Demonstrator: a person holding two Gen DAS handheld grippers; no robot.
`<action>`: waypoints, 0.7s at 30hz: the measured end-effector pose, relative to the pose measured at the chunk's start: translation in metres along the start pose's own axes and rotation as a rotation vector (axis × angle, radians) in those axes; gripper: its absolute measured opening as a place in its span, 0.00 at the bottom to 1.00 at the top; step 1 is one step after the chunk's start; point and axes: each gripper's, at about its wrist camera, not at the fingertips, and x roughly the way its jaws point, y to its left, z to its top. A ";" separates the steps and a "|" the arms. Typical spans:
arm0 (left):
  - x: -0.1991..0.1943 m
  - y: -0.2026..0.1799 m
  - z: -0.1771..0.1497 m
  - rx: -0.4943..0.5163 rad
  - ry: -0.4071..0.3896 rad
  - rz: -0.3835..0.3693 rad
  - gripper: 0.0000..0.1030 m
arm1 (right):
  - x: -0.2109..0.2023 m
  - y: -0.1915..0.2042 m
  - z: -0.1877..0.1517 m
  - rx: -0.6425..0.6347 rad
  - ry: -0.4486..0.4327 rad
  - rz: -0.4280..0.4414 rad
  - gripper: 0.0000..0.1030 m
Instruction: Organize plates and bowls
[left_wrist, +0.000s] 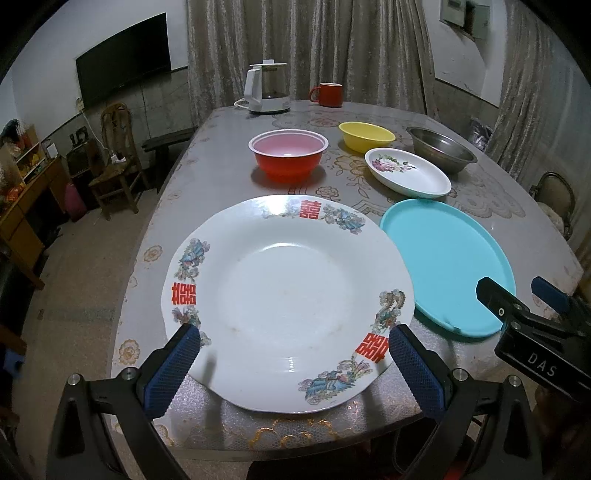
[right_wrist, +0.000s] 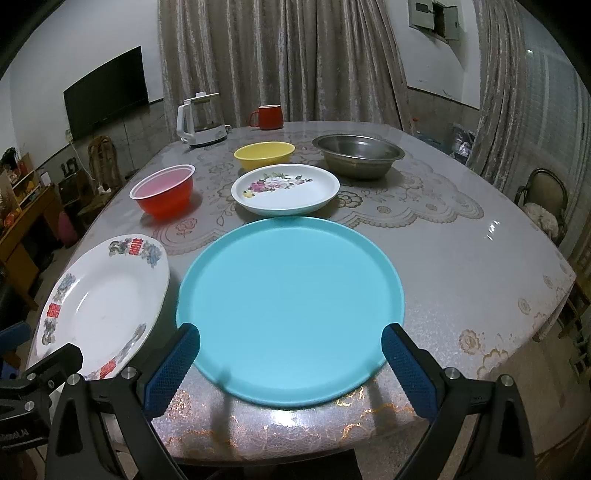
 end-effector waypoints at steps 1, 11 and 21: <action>0.000 0.000 0.000 0.001 0.001 -0.001 1.00 | 0.000 0.000 0.000 -0.001 0.000 0.000 0.97; 0.000 0.000 -0.001 0.002 0.001 0.003 1.00 | 0.000 0.000 0.000 -0.002 -0.001 0.001 0.98; 0.002 0.000 -0.001 0.004 0.009 0.007 1.00 | 0.003 0.000 -0.001 0.002 0.014 0.008 0.98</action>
